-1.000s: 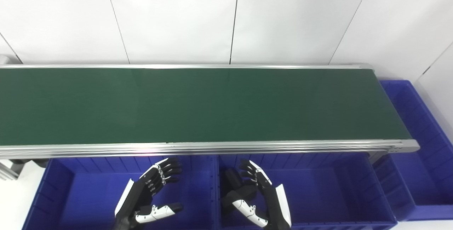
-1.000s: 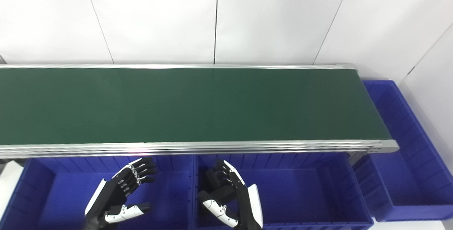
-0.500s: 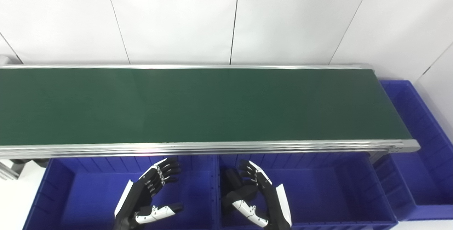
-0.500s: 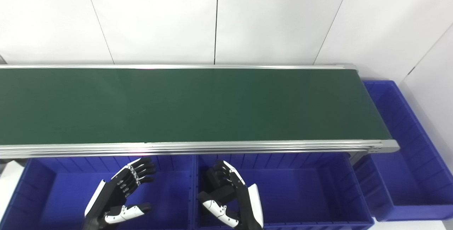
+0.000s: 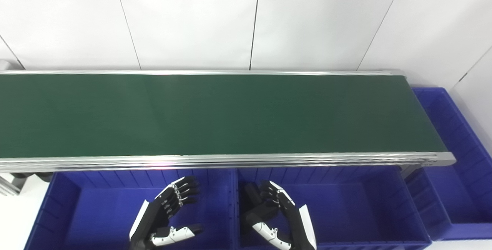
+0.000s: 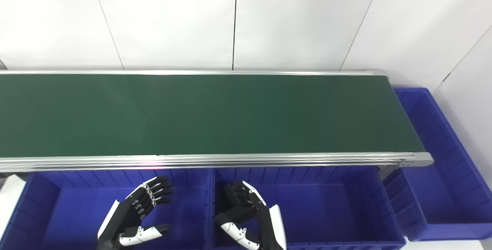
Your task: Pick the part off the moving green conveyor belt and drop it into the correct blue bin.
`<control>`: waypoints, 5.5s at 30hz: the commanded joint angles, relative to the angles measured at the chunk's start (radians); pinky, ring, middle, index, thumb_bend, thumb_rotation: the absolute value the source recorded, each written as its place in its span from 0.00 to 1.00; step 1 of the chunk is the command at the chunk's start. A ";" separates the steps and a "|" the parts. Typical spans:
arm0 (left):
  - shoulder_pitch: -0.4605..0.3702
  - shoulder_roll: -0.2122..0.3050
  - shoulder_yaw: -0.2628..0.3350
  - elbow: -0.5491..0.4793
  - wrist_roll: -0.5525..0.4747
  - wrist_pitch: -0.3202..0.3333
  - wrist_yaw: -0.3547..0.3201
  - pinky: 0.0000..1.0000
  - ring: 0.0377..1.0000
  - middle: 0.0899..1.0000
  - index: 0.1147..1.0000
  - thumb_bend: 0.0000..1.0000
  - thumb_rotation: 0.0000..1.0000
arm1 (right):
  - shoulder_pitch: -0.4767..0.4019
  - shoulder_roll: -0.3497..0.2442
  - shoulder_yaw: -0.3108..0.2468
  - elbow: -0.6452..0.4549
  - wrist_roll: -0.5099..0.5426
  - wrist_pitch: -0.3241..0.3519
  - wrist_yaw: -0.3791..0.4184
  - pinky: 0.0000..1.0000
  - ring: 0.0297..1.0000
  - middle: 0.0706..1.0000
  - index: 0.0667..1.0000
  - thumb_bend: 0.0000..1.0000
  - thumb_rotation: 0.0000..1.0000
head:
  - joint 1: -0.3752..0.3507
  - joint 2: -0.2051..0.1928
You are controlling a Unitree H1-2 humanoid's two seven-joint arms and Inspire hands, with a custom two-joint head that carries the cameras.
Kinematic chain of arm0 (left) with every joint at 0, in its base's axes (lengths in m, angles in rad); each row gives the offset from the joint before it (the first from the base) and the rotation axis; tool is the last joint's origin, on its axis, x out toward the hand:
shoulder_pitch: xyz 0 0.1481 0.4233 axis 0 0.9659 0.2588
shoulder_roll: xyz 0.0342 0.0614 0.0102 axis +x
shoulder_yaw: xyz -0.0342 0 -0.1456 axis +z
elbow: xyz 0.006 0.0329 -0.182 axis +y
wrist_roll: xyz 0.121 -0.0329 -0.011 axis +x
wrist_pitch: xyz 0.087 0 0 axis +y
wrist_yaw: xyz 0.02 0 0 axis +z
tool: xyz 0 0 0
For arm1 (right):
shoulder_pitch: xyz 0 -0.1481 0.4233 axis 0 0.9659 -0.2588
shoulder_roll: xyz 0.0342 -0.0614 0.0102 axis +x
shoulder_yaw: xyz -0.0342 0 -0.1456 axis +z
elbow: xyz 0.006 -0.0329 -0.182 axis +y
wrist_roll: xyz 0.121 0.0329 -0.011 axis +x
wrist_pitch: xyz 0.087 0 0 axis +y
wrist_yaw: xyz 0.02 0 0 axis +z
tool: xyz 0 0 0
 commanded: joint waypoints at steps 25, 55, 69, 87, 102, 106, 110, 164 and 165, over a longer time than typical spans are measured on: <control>-0.039 -0.019 0.016 0.000 0.014 -0.041 0.016 0.74 0.77 0.78 0.78 0.83 0.27 | -0.058 -0.015 -0.020 -0.007 0.018 -0.054 0.047 0.70 0.77 0.81 0.84 0.63 0.64 | 0.032 -0.049; -0.042 -0.024 0.010 0.008 0.031 -0.043 0.019 0.72 0.75 0.77 0.78 0.82 0.21 | -0.059 -0.011 -0.053 0.023 0.030 -0.055 0.113 0.71 0.77 0.79 0.84 0.66 0.69 | 0.049 -0.006; -0.036 -0.022 0.004 0.012 0.029 -0.043 0.014 0.73 0.76 0.78 0.79 0.81 0.22 | -0.060 -0.010 -0.064 0.027 0.039 -0.056 0.121 0.71 0.77 0.79 0.84 0.66 0.68 | 0.066 -0.017; -0.050 -0.055 -0.011 0.077 0.073 -0.043 0.030 0.70 0.74 0.75 0.74 0.89 0.11 | -0.076 -0.067 -0.031 0.085 0.090 -0.056 0.087 0.73 0.79 0.81 0.87 0.54 0.65 | 0.450 -0.237; -0.079 -0.053 0.004 0.127 0.077 -0.044 0.025 0.66 0.71 0.72 0.71 0.88 0.05 | -0.096 -0.059 -0.017 0.125 0.095 -0.056 0.063 0.75 0.80 0.82 0.88 0.40 0.52 | 0.436 -0.276; -0.080 -0.055 0.006 0.128 0.074 -0.043 0.024 0.66 0.70 0.72 0.70 0.89 0.06 | -0.098 -0.057 -0.018 0.127 0.100 -0.056 0.063 0.74 0.80 0.81 0.88 0.39 0.50 | 0.438 -0.271; -0.083 -0.053 0.004 0.128 0.079 -0.043 0.025 0.66 0.71 0.72 0.71 0.89 0.06 | -0.104 -0.060 -0.014 0.132 0.101 -0.056 0.059 0.74 0.80 0.81 0.88 0.40 0.52 | 0.444 -0.262; -0.345 0.189 0.000 -0.710 0.597 0.525 0.006 0.69 0.78 0.80 0.78 0.80 0.19 | -0.127 -0.136 -0.028 0.071 0.149 -0.056 0.067 0.71 0.78 0.82 0.91 0.49 0.80 | 0.624 -0.065; -0.362 0.201 0.003 -0.702 0.609 0.538 0.002 0.67 0.77 0.79 0.77 0.81 0.20 | -0.128 -0.137 -0.028 0.071 0.147 -0.056 0.065 0.71 0.77 0.82 0.91 0.49 0.80 | 0.624 -0.064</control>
